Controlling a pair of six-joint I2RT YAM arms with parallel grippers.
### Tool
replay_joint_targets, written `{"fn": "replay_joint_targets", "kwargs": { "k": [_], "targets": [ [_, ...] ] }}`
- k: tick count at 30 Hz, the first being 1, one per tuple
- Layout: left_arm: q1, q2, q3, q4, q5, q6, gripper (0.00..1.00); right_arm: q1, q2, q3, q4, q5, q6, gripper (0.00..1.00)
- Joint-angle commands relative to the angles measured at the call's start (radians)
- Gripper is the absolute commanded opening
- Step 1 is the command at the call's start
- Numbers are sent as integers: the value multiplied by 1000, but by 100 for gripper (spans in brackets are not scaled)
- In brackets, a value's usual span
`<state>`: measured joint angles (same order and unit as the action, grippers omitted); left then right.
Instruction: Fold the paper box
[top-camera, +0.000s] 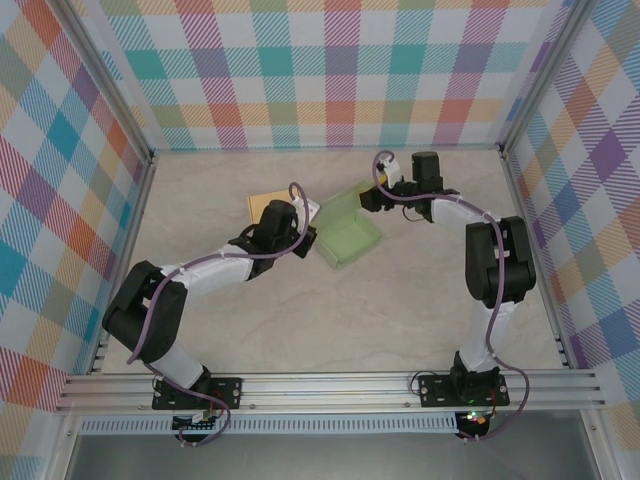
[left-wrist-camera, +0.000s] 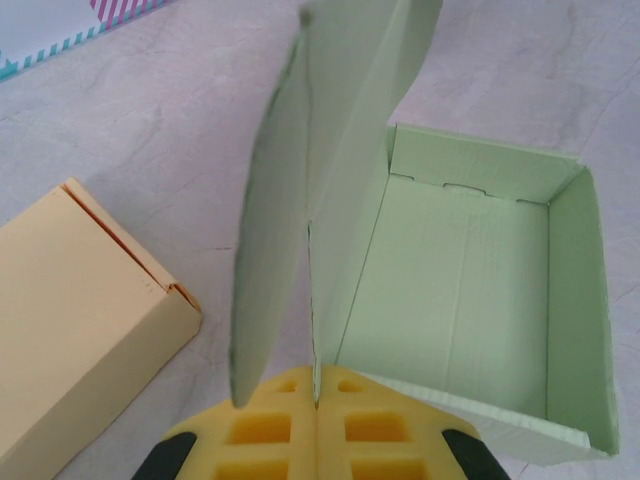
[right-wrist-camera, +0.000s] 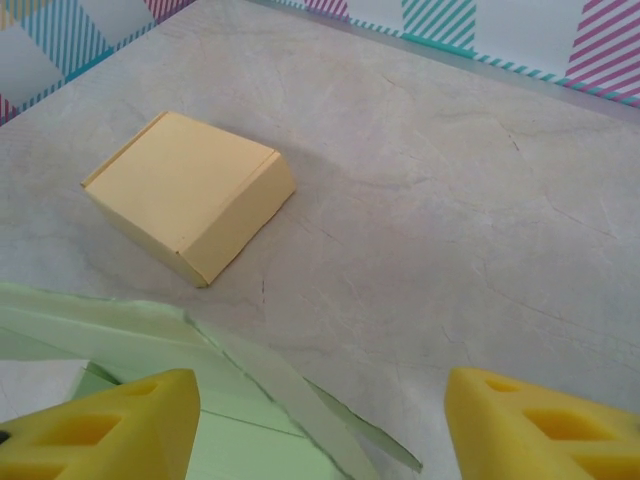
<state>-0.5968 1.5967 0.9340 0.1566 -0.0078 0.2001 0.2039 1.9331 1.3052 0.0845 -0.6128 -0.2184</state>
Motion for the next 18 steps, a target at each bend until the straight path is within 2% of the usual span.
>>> {"fn": "replay_joint_targets", "kwargs": {
  "k": [1, 3, 7, 10, 15, 18],
  "targets": [
    [8, 11, 31, -26, 17, 15, 1, -4, 23, 34, -40, -66, -32, 62],
    [8, 11, 31, -26, 13, 14, 1, -4, 21, 34, -44, -67, -32, 59],
    [9, 15, 35, -25, 3, 7, 1, -3, 19, 40, -74, -67, -30, 46],
    [9, 22, 42, -26, -8, -8, 1, -3, 6, 21, -63, -58, -14, 31],
    [9, 35, 61, -26, -18, -58, 1, 10, -26, -21, -46, -20, 20, 25],
    [7, 50, 83, -37, -5, -105, 1, 32, -54, -51, -34, 34, 45, 17]
  ]
}}
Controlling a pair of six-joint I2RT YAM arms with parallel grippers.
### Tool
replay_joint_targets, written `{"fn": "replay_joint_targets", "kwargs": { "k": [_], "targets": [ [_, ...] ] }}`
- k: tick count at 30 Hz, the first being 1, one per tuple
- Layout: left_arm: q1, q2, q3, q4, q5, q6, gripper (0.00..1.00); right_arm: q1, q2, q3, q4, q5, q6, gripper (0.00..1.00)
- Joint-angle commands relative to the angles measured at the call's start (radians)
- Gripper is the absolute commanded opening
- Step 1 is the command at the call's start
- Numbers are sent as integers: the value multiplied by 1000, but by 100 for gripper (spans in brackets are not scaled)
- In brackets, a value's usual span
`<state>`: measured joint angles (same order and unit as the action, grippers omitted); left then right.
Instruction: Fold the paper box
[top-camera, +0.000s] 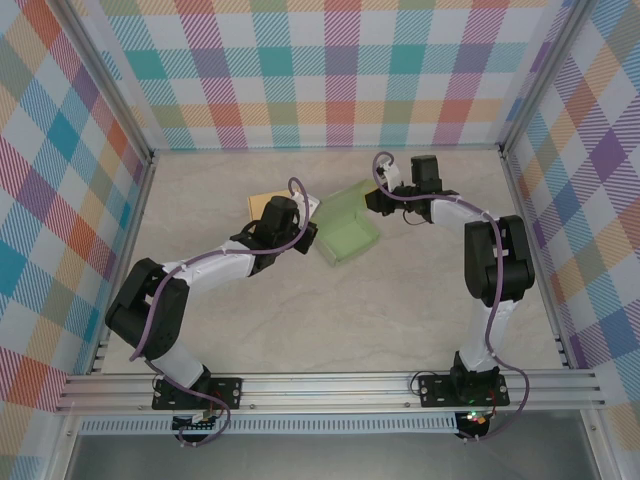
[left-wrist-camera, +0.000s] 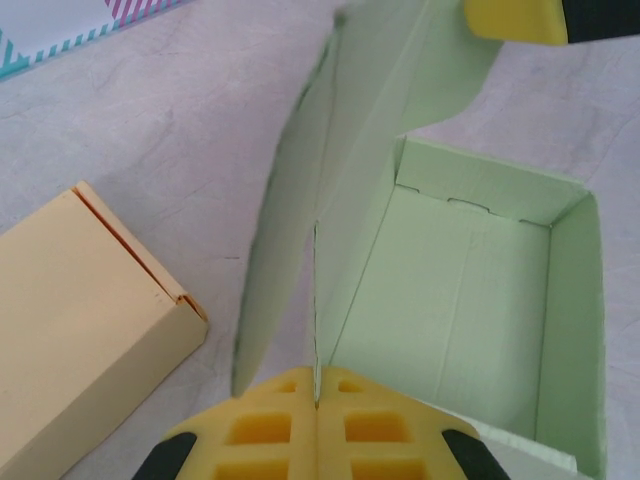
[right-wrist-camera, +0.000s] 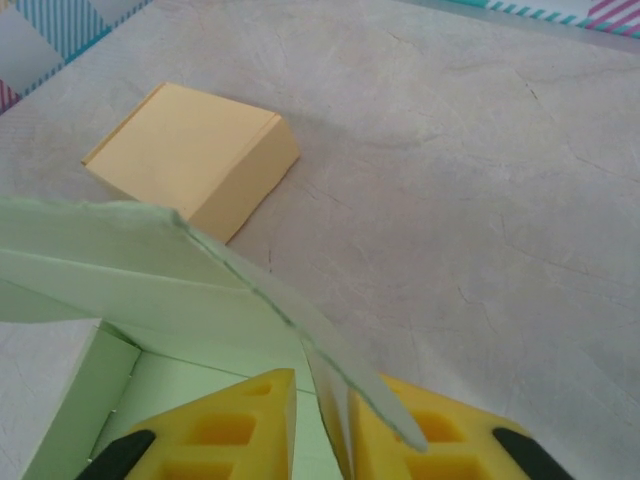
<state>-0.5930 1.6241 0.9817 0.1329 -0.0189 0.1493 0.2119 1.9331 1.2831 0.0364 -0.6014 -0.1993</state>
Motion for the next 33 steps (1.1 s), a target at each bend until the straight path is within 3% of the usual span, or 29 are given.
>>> {"fn": "replay_joint_targets", "kwargs": {
  "k": [1, 4, 11, 17, 33],
  "targets": [
    [1, 27, 42, -12, 5, -71, 1, 35, -64, -37, 14, 57, 39, 12],
    [-11, 40, 64, -19, -30, -130, 1, 73, -94, -67, 14, 176, 90, 4],
    [-61, 71, 103, -19, -139, -278, 1, 226, -157, -126, 17, 472, 186, 5],
    [-86, 97, 76, 17, -210, -396, 1, 314, -175, -186, 79, 639, 287, 6],
    [-135, 117, 56, 15, -293, -548, 2, 404, -262, -385, 256, 734, 385, 6]
  ]
}}
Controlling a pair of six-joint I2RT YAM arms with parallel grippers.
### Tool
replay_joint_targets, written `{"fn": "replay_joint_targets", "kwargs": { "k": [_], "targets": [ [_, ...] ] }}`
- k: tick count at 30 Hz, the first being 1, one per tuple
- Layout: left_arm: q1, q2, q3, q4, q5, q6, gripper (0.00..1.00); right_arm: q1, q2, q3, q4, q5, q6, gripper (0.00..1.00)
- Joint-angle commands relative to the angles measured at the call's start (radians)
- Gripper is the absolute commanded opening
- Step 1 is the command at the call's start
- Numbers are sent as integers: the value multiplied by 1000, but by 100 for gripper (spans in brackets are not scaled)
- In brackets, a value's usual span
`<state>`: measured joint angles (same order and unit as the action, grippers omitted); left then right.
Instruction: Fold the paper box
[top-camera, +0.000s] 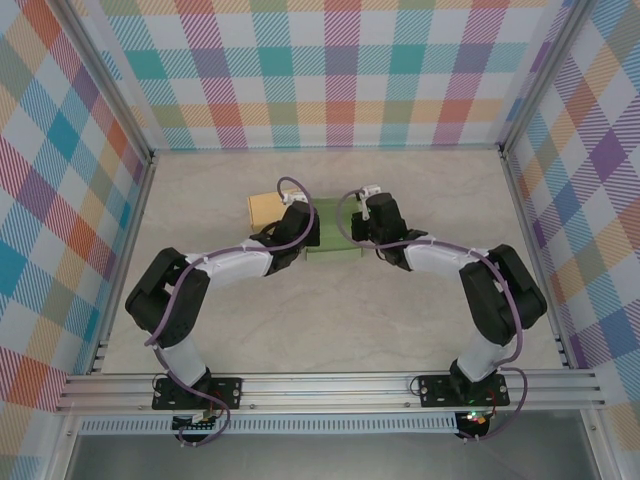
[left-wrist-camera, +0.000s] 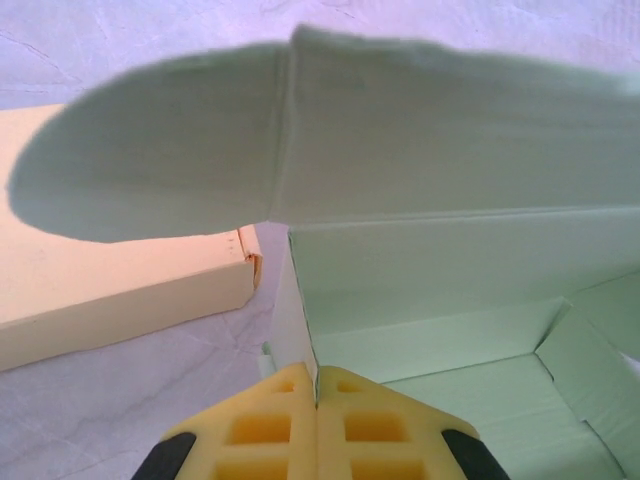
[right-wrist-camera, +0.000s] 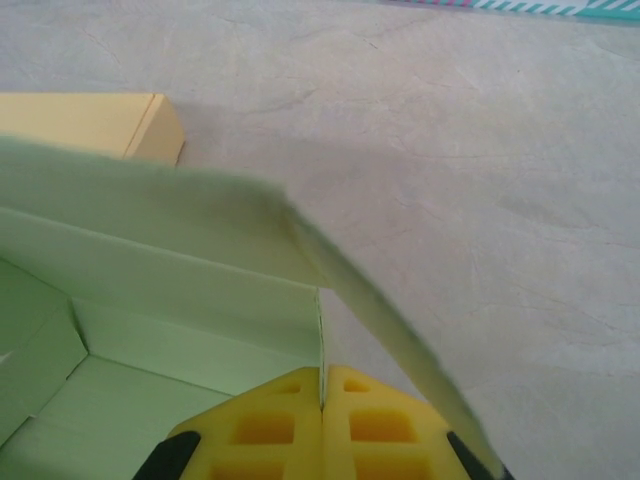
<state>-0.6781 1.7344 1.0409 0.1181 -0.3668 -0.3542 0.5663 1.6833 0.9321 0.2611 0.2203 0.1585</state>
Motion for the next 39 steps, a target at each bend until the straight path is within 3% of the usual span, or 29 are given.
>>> {"fn": "replay_joint_targets", "kwargs": {
  "k": [1, 20, 39],
  "targets": [
    [-54, 2, -13, 36, 59, -55, 3, 56, -14, -44, 38, -83, 28, 6],
    [-89, -81, -222, 84, -26, -42, 3, 147, -45, -179, 90, 22, 154, 6],
    [-119, -66, -260, 118, -101, -40, 3, 181, -77, -228, 48, 73, 260, 6]
  ]
}}
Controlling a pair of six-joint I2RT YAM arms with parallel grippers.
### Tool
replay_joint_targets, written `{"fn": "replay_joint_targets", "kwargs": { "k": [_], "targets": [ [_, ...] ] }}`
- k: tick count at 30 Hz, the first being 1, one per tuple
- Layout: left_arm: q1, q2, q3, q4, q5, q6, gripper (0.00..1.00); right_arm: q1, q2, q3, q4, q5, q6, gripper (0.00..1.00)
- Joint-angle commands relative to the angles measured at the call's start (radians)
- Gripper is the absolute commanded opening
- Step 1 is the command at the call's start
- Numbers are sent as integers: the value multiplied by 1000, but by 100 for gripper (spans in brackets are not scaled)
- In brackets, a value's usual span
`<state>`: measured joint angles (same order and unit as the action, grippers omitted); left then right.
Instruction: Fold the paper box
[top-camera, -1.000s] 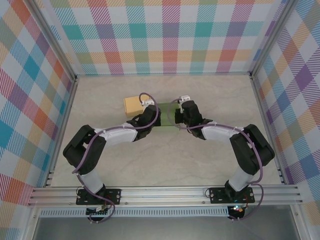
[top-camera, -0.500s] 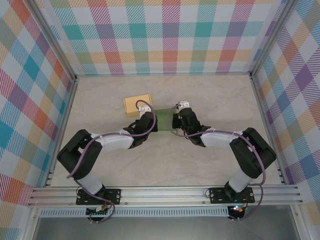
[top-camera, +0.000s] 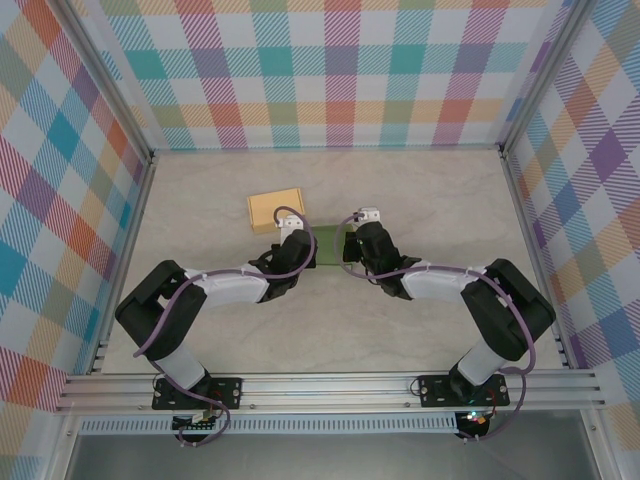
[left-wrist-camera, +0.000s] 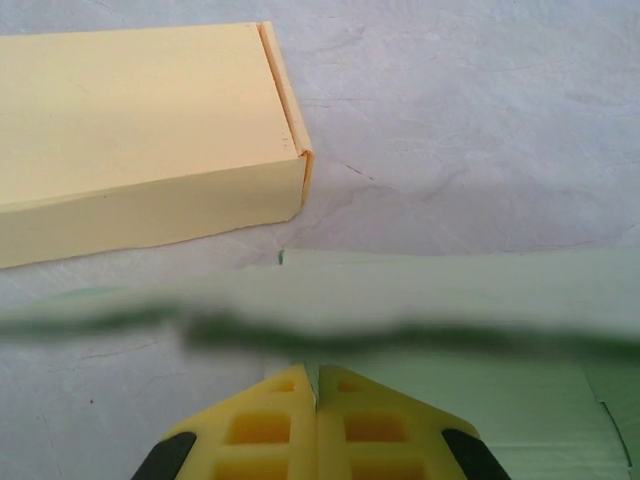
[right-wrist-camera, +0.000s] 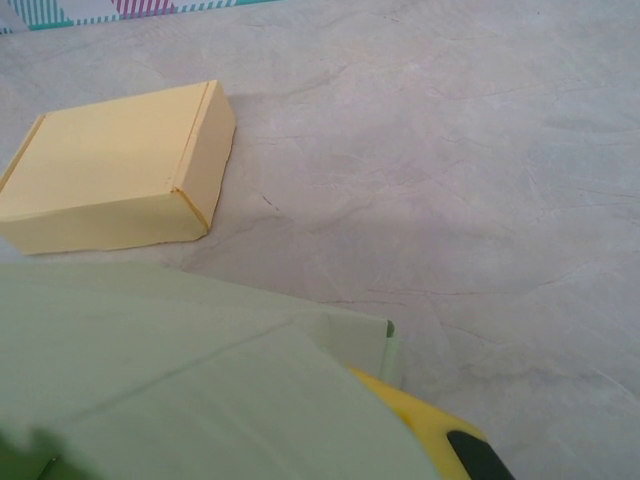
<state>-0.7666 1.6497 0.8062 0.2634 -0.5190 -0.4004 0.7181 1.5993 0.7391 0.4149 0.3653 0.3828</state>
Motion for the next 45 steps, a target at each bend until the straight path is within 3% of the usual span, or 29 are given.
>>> {"fn": "replay_joint_targets", "kwargs": {
  "k": [1, 28, 45],
  "targets": [
    [-31, 21, -25, -27, 50, 5, 3, 29, 8, -36, -107, -68, 37, 6],
    [-46, 151, -66, 48, -20, -33, 3, 30, -27, 29, -57, -162, 186, 9],
    [-61, 150, -26, 19, -26, -21, 3, 14, 8, 73, -70, -154, 162, 9]
  ]
}}
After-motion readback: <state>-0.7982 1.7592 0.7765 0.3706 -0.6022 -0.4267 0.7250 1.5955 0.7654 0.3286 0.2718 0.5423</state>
